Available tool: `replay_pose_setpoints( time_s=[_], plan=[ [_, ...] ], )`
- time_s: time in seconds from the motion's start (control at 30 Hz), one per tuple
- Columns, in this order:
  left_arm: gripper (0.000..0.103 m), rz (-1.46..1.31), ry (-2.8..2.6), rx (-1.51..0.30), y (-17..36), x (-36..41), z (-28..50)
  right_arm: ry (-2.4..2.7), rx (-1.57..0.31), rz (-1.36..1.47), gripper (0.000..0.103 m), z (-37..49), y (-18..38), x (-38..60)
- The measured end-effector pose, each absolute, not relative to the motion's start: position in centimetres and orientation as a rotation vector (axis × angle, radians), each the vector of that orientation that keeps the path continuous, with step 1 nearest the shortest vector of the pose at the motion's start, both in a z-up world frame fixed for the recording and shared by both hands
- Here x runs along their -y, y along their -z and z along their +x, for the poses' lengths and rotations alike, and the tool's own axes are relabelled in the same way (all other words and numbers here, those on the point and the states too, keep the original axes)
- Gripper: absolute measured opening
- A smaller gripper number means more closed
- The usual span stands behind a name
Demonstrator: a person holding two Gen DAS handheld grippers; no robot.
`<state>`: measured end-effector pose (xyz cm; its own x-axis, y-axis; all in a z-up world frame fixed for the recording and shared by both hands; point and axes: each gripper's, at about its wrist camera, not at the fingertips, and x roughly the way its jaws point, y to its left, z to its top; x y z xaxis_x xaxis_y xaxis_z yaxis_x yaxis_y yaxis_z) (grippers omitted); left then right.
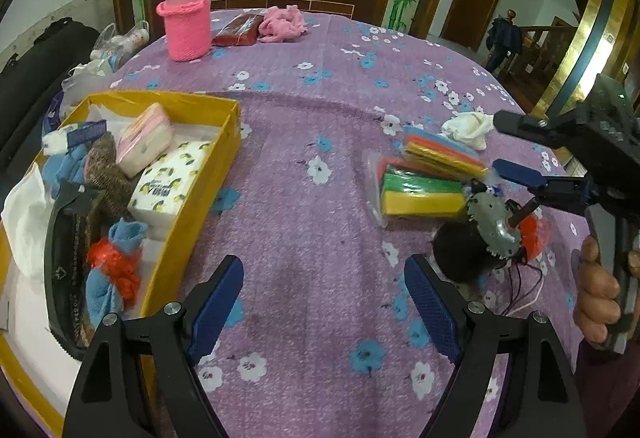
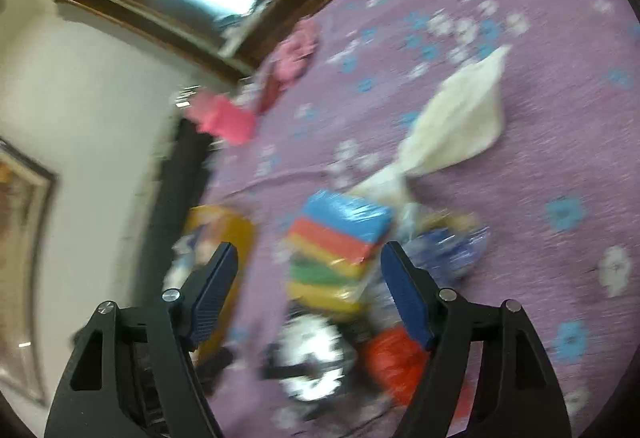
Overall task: Organize soft objects
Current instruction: 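Move both grippers toward the striped sponge pack and blue-patterned bag, then close the left gripper on the striped sponge pack while the right gripper nears the blue-patterned bag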
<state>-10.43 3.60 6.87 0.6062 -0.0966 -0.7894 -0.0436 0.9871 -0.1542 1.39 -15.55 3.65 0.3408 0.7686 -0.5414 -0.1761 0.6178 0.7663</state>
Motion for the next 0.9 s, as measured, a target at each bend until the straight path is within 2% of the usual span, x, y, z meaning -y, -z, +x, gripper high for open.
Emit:
replay_pose_setpoints(
  time_s=[0.53,0.9],
  plan=[
    [0.083,-0.210,0.075,-0.918,-8.1,-3.1,-7.6,-0.384,-0.892,0.494,0.074,0.1,-6.4,16.8],
    [0.083,-0.244,0.102,-0.882,-9.0,-2.8,-6.3,-0.310,-0.921,0.454,0.074,0.7,-5.6,17.3]
  ],
)
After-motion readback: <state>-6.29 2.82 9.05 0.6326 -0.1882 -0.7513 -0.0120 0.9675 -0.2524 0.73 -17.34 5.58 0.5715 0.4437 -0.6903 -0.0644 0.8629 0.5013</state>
